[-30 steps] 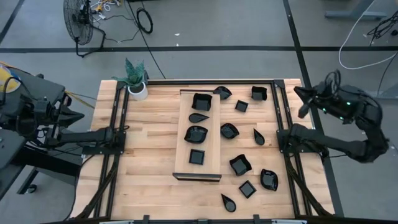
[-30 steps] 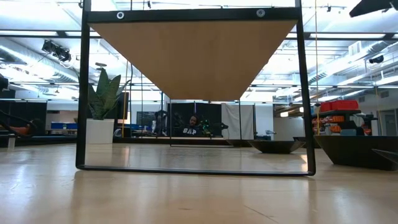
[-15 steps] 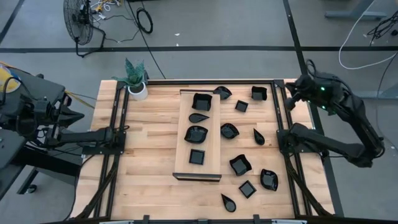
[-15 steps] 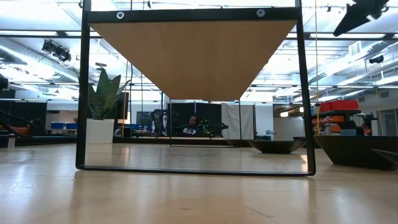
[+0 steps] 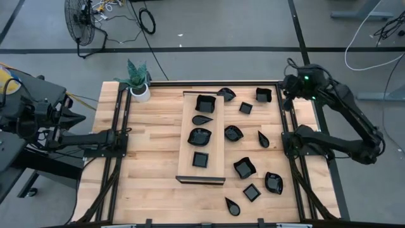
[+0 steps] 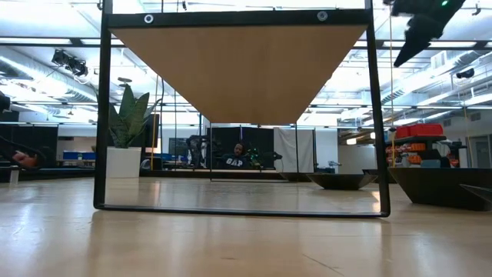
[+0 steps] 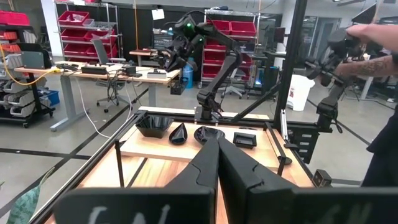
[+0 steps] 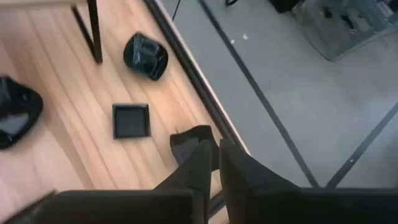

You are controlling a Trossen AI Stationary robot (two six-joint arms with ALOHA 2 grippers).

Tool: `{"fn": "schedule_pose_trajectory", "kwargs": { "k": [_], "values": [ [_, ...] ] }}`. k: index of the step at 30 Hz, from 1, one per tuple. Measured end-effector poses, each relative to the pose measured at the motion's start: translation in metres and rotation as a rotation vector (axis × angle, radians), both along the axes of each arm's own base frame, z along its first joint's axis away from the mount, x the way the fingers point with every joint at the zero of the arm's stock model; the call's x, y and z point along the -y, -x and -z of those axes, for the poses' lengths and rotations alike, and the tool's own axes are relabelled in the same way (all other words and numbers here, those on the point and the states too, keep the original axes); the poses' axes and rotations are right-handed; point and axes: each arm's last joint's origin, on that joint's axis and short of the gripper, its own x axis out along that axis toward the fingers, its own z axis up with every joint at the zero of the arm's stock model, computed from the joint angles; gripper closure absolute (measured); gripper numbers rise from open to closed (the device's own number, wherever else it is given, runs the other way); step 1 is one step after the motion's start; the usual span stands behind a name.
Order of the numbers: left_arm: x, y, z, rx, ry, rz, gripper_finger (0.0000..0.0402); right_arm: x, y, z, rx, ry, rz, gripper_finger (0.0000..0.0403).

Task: Pick & Place Mini shaped plates
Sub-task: Stack the distorted square plate on top of the distorted square plate on the shelf

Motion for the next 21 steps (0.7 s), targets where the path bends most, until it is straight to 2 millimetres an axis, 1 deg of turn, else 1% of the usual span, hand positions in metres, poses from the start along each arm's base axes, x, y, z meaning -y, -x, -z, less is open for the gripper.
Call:
{"fn": "schedule_pose_trajectory", "kwargs": {
  "k": [7, 12, 21],
  "values": [
    [0.000, 0.000, 0.000, 0.000, 0.000, 0.000, 0.0387, 0.016, -0.016, 0.010, -0.109, -0.028, -0.073, 0.0369],
    [0.000, 0.000, 0.000, 0.000, 0.000, 0.000, 0.0387, 0.023, -0.027, 0.023, -0.146, -0.061, -0.098, 0.0369],
    [0.000, 0.000, 0.000, 0.000, 0.000, 0.000, 0.0387, 0.028, -0.037, 0.042, -0.203, -0.096, -0.139, 0.0369]
  ]
}}
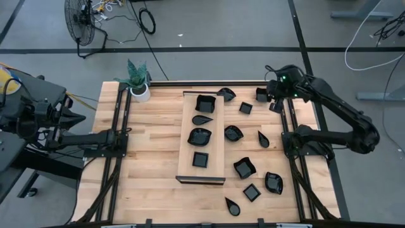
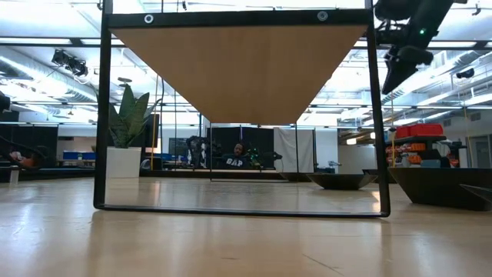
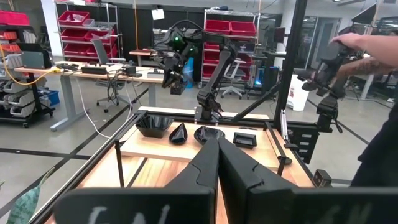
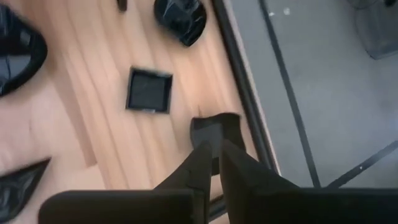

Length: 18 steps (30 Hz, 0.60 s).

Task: Pick & Place Mini shaped plates
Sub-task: Stack the distorted square plate on top of the distorted square plate on the shelf

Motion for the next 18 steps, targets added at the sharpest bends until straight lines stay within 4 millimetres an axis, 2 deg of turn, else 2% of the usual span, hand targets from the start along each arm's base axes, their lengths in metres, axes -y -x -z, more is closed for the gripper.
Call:
{"fn": "schedule_pose_trajectory", "kwargs": {
  "k": [9, 18],
  "values": [
    [0.000, 0.000, 0.000, 0.000, 0.000, 0.000, 0.0387, 0.000, -0.014, 0.025, -0.140, -0.082, -0.116, 0.0355],
    [0.000, 0.000, 0.000, 0.000, 0.000, 0.000, 0.0387, 0.002, -0.018, 0.046, -0.193, -0.100, -0.164, 0.0271]
  ]
}}
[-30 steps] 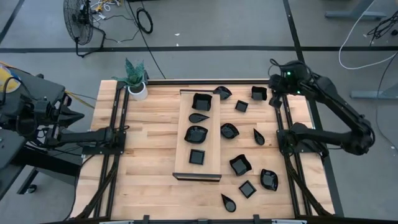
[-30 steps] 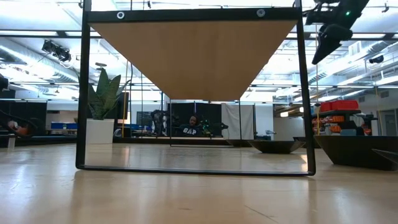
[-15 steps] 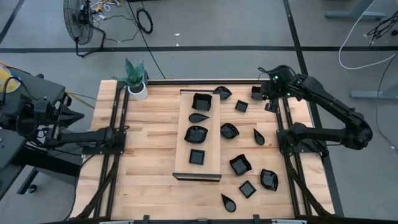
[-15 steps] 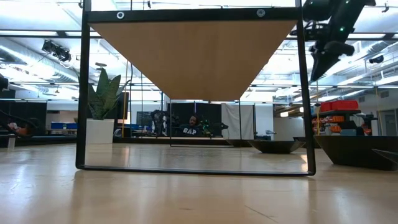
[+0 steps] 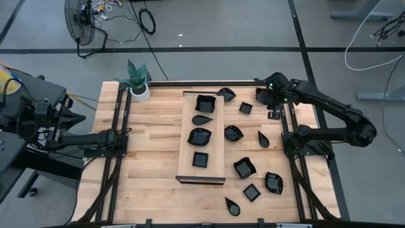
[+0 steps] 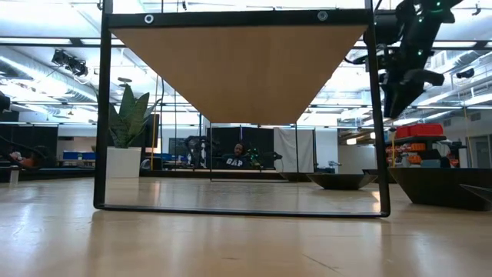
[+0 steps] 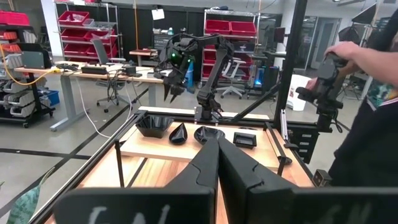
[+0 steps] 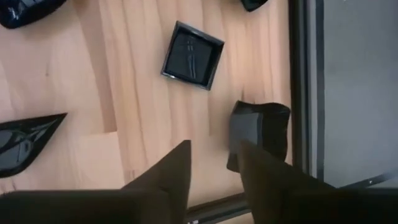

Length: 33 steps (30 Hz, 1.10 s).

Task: Pick & Place Mini shaped plates
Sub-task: Stack the distorted square plate on top of the distorted square plate on the shelf

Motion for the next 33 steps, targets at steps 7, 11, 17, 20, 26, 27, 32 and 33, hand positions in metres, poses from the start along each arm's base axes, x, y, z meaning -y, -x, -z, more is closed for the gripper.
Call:
{"fn": "schedule_pose_trajectory", "kwargs": {
  "k": [7, 11, 17, 20, 26, 27, 32, 33],
  "values": [
    [0.000, 0.000, 0.000, 0.000, 0.000, 0.000, 0.0387, 0.005, -0.001, 0.024, -0.057, 0.091, 0.036, 0.0217],
    [0.000, 0.000, 0.000, 0.000, 0.000, 0.000, 0.0387, 0.010, -0.003, 0.039, -0.110, 0.111, 0.041, 0.0202],
    [0.000, 0.000, 0.000, 0.001, 0.000, 0.000, 0.0387, 0.022, -0.008, 0.054, -0.166, 0.058, 0.067, 0.0197],
    [0.000, 0.000, 0.000, 0.000, 0.000, 0.000, 0.0387, 0.028, -0.012, 0.061, -0.172, 0.049, 0.075, 0.0197],
    [0.000, 0.000, 0.000, 0.000, 0.000, 0.000, 0.0387, 0.042, -0.019, 0.072, -0.159, 0.057, 0.102, 0.0197],
    [0.000, 0.000, 0.000, 0.000, 0.000, 0.000, 0.0387, 0.045, -0.020, 0.074, -0.156, 0.060, 0.106, 0.0197],
    [0.000, 0.000, 0.000, 0.000, 0.000, 0.000, 0.0387, 0.050, -0.021, 0.082, -0.153, 0.016, 0.109, 0.0197],
    [0.000, 0.000, 0.000, 0.001, 0.000, 0.000, 0.0387, 0.051, -0.021, 0.083, -0.155, 0.011, 0.110, 0.0197]
  ]
}}
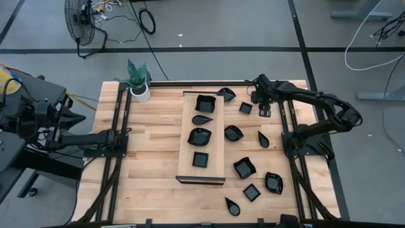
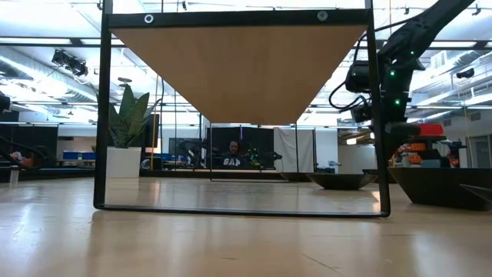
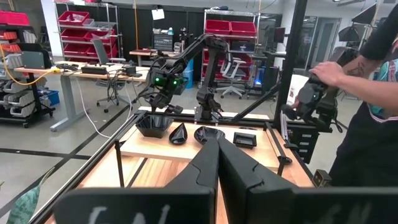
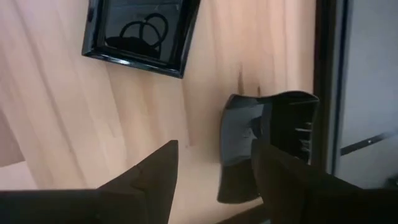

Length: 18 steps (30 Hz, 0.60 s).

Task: Pick & Place Mini shaped plates
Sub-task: Stack the distorted square plate on top of the distorted square plate on the shelf

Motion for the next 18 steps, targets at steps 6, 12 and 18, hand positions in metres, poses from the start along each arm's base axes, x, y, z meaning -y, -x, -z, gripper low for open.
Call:
{"fn": "schedule_pose_trajectory", "kwargs": {
  "k": [6, 12, 18],
  "values": [
    [0.000, 0.000, 0.000, 0.000, 0.000, 0.000, 0.0387, 0.001, 0.003, 0.013, 0.006, 0.020, -0.020, 0.0197],
    [0.000, 0.000, 0.000, 0.000, 0.000, 0.000, 0.0387, -0.002, 0.007, 0.026, -0.011, 0.031, -0.074, 0.0197],
    [0.000, 0.000, 0.000, 0.000, 0.000, 0.000, 0.0387, 0.000, 0.011, 0.030, -0.007, 0.058, -0.043, 0.0197]
  ]
}}
